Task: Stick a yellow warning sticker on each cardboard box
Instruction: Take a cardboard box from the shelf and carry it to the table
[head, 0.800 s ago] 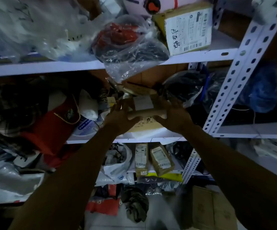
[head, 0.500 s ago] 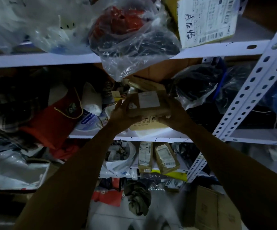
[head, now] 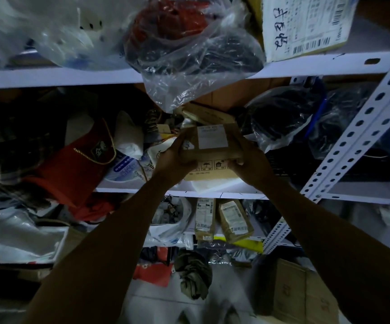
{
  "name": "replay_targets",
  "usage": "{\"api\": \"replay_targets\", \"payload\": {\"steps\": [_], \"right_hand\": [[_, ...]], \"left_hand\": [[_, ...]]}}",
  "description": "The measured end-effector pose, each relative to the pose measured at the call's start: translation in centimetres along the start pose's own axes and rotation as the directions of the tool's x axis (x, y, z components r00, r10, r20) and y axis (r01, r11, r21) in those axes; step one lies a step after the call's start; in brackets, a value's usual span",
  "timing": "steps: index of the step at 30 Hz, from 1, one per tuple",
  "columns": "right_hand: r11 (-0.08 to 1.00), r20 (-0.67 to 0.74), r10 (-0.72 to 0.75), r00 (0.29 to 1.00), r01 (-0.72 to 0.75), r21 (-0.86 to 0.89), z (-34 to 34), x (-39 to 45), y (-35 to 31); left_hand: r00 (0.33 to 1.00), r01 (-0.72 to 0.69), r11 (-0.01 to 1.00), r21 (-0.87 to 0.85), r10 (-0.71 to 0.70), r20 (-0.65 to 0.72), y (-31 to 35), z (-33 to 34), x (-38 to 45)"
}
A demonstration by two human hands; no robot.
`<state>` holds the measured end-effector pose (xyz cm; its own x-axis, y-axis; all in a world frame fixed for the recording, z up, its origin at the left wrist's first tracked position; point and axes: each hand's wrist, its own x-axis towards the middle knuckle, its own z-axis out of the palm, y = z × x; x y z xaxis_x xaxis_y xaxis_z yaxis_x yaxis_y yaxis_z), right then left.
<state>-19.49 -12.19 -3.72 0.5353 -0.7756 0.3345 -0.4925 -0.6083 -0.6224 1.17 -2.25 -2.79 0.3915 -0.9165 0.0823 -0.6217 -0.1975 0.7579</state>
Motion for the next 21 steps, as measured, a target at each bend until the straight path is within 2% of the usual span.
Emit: {"api": "replay_targets", "payload": {"steps": [6, 11, 15, 18, 21], "right_hand": [[0.998, -0.023, 0.046, 0.999, -0.045, 0.045, -1.1, -1.4, -1.5], [0.992, -0.088, 0.124, 0.988, -0.125, -0.002, -1.6, -3.9, -3.9], [0.981, -0.164, 0.183, 0.969, -0.190, -0.031, -1.5, -7.5, -6.8], [0.968, -0.204, 0.244, 0.948, -0.250, -0.001, -1.7, -10.6, -9.7], [0.947, -0.272, 0.306, 0.912, -0.322, -0.017, -2.0, -13.9, -12.7]], "left_hand": [[0.998, -0.070, 0.996, -0.054, 0.069, -0.015, 0.8, -0.7, -1.0], [0.990, -0.136, 0.980, -0.146, 0.139, 0.007, 0.9, -2.2, -2.7], [0.977, -0.179, 0.966, -0.187, 0.197, 0.084, 1.2, -4.0, -4.9], [0.946, -0.269, 0.946, -0.182, 0.295, 0.134, 1.3, -5.4, -7.1], [0.917, -0.273, 0.926, -0.260, 0.332, 0.219, 1.6, -6.4, -9.3]]}}
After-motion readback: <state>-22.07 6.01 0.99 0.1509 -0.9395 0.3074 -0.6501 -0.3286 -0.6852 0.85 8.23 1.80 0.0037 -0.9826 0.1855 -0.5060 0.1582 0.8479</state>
